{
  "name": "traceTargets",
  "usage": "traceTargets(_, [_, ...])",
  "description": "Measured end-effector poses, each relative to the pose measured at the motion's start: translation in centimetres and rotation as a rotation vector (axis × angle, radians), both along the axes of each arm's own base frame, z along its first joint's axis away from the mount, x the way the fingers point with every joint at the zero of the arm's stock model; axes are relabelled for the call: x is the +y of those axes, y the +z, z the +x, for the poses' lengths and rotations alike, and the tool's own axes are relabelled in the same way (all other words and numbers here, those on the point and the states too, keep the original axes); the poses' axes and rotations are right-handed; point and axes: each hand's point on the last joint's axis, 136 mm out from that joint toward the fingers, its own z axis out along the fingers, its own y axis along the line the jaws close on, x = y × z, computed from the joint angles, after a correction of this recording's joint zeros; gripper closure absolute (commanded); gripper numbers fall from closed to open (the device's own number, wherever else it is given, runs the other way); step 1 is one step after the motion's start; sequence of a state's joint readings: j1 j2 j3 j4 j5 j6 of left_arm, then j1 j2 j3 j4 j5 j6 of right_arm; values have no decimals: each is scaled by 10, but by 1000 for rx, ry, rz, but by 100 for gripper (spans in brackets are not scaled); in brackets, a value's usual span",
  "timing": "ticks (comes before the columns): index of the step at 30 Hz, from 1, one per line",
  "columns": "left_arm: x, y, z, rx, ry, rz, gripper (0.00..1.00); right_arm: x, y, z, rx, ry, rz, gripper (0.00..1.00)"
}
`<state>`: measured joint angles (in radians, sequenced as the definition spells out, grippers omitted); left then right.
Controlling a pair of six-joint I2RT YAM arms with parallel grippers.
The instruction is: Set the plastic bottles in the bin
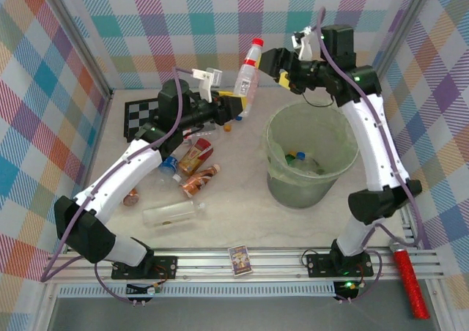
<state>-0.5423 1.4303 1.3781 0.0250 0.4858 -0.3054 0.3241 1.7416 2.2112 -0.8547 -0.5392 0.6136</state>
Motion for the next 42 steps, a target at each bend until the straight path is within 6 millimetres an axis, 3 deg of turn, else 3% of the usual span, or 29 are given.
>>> traceTargets(6, [-13,4,-16,16,-82,-37,60,7,-11,16,27,10,-4,10])
traceTargets(10, [-15,5,-19,26,-104,-45,61,10,-14,18,29,31,-3,30])
traceTargets(19, [-17,1,-22,61,-117,-56,60,12,-12,16,9,48,-5,49])
traceTargets(28, [-16,0,-20,68,-107,-63,26,6,-7,18,-3,32,-3,60])
traceTargets(32, [-13,-2,-19,70,-96,-67,20,-11,1,20,-19,-10,-4,60])
traceTargets(35, [-8,-3,-16,72,-85,-65,20,-37,14,15,-53,-65,-21,60])
traceTargets(38, [2,-8,-7,89,-51,-53,20,-65,30,-1,-103,-129,-61,61])
traceTargets(42, [12,-24,24,133,23,-18,21,-97,48,-38,-182,-210,-160,63])
